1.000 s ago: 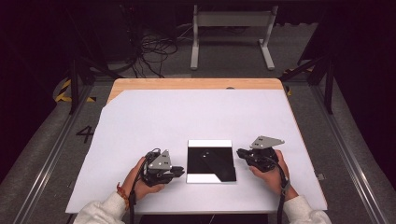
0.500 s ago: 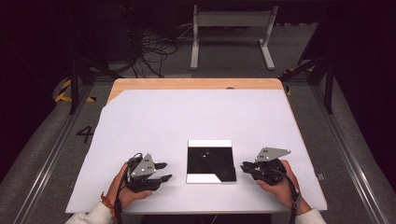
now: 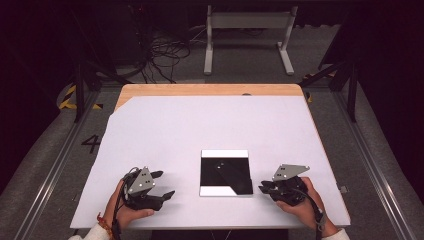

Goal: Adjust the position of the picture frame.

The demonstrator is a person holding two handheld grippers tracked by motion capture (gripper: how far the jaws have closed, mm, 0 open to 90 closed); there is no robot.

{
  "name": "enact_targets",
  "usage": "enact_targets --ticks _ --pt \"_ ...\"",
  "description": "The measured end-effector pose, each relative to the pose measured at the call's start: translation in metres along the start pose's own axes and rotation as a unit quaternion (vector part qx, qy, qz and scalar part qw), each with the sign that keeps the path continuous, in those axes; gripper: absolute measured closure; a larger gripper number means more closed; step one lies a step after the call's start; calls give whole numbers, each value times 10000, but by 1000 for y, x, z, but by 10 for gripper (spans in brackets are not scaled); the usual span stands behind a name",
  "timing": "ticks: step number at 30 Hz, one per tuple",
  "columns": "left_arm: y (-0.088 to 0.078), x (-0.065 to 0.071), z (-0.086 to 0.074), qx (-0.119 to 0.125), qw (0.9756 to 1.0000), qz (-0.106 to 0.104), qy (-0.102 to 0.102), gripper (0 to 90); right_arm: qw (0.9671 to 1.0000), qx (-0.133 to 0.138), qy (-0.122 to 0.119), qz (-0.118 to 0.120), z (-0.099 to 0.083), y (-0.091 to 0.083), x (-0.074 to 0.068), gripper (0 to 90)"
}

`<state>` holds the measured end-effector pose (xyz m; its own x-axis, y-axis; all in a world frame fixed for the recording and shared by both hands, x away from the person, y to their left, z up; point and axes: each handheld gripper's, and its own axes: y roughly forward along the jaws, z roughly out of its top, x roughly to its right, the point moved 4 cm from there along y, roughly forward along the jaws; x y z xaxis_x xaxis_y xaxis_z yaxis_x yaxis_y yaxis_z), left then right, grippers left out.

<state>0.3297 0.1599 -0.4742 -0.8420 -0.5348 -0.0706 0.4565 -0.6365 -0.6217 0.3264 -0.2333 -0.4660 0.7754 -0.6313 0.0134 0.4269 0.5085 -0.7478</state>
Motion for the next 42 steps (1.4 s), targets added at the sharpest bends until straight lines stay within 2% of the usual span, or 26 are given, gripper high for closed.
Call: enact_targets --ticks 7,11,15,21,23,26,32,36,40,42 --pt "4 -1 -3 -97 9999 -11 -30 235 9999 -63 -94 107 2 -3 -2 769" --pt "4 0 -3 -93 9999 -34 -55 233 9993 -228 -186 238 3 -2 -6 762" --pt "3 0 -5 -118 9999 -34 -82 230 9980 -422 -306 367 6 -1 -9 749" --pt "4 0 -6 -87 9998 -23 -162 223 9962 -600 -326 532 6 3 -13 745" --pt "4 2 -7 -127 9998 -24 -142 223 9947 -732 -384 615 8 8 -17 745" --pt "3 2 -7 -102 9998 43 -166 224 9935 -857 -449 591 9 13 -17 764" --pt "2 3 -10 -112 9997 20 -227 230 9914 -1013 -473 682 15 16 -15 758" --pt "1 4 -13 -127 9996 26 -261 230 9876 -1233 -634 738 19 18 -15 760" --pt "-1 4 -15 -145 9994 37 -302 230 9795 -1631 -887 783 27 21 -16 761" --pt "-1 4 -15 -156 9995 26 -289 229 9802 -1615 -833 785 28 22 -16 755"
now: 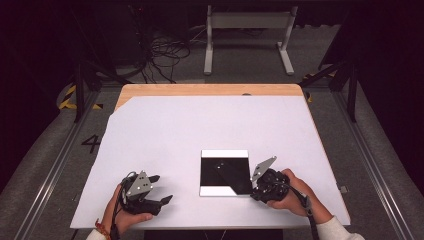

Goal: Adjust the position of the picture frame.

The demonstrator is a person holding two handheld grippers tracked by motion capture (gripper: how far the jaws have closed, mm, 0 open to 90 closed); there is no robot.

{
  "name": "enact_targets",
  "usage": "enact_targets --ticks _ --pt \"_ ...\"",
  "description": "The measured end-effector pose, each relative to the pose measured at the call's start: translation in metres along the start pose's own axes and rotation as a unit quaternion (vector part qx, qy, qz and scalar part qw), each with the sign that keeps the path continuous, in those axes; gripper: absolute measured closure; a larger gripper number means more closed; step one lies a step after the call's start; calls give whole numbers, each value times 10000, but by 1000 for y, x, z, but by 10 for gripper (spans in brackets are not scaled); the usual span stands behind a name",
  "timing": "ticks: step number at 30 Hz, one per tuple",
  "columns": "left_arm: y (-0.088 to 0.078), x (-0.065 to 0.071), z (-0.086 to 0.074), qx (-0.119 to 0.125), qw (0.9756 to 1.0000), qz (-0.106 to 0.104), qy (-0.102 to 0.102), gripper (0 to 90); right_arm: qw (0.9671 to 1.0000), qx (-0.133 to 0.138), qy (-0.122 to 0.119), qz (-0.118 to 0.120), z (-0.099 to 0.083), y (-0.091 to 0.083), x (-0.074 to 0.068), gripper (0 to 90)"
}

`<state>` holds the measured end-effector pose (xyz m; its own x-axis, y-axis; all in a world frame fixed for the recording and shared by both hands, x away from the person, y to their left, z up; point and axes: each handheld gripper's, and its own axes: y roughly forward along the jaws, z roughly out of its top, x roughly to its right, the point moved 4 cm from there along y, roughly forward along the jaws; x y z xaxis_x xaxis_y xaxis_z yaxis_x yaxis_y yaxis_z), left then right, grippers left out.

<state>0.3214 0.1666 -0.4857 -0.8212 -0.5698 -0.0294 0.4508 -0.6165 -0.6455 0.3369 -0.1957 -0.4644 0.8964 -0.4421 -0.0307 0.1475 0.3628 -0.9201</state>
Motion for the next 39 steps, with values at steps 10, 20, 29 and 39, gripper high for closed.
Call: enact_targets --ticks 10,20,29,39 --pt "0 0 -2 -50 10000 -26 -14 227 9989 356 257 137 -4 0 2 734" --pt "2 -1 -1 -83 10000 -22 3 218 9937 748 687 479 -8 -1 9 648" --pt "5 -1 -2 -189 9998 -6 9 214 9750 1330 1426 1062 -8 -1 19 577" --pt "6 1 -2 -215 9998 -12 28 213 9535 1682 2047 1438 -7 4 25 531"
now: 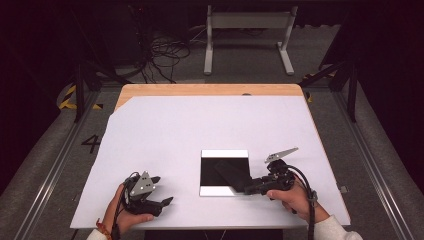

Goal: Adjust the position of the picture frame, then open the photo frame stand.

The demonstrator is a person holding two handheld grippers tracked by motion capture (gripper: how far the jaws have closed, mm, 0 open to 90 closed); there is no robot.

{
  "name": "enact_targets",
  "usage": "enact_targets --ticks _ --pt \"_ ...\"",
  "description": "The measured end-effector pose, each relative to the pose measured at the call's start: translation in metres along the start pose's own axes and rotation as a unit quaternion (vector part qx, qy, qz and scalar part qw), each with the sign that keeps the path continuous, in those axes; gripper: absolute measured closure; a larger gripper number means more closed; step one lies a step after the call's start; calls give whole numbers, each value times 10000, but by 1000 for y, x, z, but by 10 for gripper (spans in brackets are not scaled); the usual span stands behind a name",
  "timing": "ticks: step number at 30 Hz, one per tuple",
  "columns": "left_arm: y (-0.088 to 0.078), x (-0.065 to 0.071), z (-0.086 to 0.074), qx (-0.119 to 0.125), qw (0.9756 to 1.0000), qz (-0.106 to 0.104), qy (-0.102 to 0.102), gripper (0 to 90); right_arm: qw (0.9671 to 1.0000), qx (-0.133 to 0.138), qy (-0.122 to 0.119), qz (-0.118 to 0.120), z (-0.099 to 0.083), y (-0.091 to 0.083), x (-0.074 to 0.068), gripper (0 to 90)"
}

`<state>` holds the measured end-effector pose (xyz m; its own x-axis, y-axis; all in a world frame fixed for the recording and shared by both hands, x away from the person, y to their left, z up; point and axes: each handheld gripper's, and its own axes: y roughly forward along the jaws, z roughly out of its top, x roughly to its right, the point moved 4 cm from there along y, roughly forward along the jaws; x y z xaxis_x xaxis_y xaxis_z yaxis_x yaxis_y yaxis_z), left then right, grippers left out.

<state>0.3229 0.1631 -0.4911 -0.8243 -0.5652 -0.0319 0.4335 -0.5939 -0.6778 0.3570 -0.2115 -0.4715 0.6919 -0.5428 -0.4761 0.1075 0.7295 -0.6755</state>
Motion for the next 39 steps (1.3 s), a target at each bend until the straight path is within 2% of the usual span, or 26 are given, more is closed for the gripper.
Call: enact_targets --ticks 3,4,9,27,32,33,38,39 --pt "1 1 0 -20 10000 -22 -17 213 10000 36 62 41 0 1 0 525" --pt "2 1 0 -29 10000 -18 -7 212 9998 104 150 64 1 2 0 513" --pt "4 2 1 -50 10000 -45 -4 206 9996 148 223 60 2 4 0 491" --pt "7 5 3 -57 9999 -139 -4 193 9995 198 221 62 2 4 0 499" --pt "10 3 7 74 9994 -279 -171 190 9996 208 186 65 1 4 0 501" --pt "12 4 9 81 9990 -383 -209 188 9996 212 175 60 1 4 -1 507" --pt "16 6 14 86 9986 -482 -206 178 9996 238 142 37 -1 3 -2 522" --pt "19 7 18 107 9980 -562 -254 176 9996 241 113 33 -2 3 -2 529"
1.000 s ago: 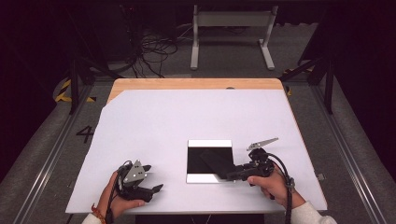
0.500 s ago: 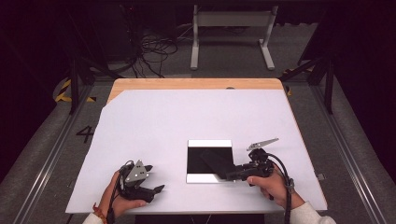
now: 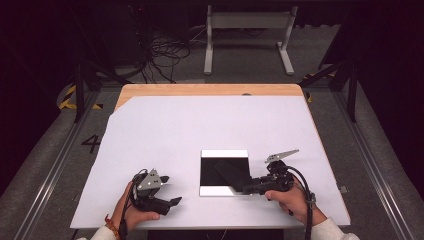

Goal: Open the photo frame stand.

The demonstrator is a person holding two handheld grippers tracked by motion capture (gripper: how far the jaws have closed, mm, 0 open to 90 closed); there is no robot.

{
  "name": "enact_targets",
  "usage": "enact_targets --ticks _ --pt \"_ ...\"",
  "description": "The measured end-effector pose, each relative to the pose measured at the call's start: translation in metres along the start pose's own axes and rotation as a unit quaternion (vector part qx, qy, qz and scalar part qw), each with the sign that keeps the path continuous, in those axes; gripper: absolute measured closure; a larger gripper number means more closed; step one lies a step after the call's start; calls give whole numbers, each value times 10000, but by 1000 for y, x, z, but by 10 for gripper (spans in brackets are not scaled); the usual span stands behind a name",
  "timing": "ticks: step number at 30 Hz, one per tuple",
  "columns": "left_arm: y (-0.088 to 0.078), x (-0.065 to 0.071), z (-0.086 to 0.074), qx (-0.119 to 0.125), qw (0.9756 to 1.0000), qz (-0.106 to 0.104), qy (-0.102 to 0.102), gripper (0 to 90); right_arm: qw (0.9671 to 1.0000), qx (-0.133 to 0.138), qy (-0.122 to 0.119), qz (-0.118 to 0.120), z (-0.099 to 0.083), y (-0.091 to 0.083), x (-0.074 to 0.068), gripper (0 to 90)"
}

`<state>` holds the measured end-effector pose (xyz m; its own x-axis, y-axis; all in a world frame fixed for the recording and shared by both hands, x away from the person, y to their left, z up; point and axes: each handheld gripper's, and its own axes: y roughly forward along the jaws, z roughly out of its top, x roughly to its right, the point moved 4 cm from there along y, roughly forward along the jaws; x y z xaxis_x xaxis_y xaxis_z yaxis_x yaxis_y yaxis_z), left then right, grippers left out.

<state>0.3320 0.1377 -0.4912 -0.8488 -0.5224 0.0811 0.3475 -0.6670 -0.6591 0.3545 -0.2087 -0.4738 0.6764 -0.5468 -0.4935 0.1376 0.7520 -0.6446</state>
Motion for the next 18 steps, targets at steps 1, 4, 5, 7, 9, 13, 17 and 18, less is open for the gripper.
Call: enact_targets --ticks 1,4,5,7,9,13,17,18 --pt "2 0 3 0 10000 -64 0 174 10000 16 -10 -8 0 0 0 529" --pt "9 1 8 -23 9999 -148 -4 171 10000 33 -12 -3 -1 0 0 530" --pt "12 0 11 -28 9998 -187 18 170 10000 49 9 11 -1 0 0 530" --pt "18 1 16 -41 9997 -260 21 170 9997 151 143 104 -1 -1 1 534" --pt "27 2 24 -71 9994 -332 66 170 9989 271 294 226 1 -2 2 530" --pt "34 6 29 -121 9992 -354 153 167 9969 464 512 383 6 -2 4 514" --pt "38 9 33 -141 9990 -376 218 164 9946 508 822 388 7 6 10 531" --pt "39 9 33 -144 9989 -373 225 163 9936 541 883 441 8 8 11 539"
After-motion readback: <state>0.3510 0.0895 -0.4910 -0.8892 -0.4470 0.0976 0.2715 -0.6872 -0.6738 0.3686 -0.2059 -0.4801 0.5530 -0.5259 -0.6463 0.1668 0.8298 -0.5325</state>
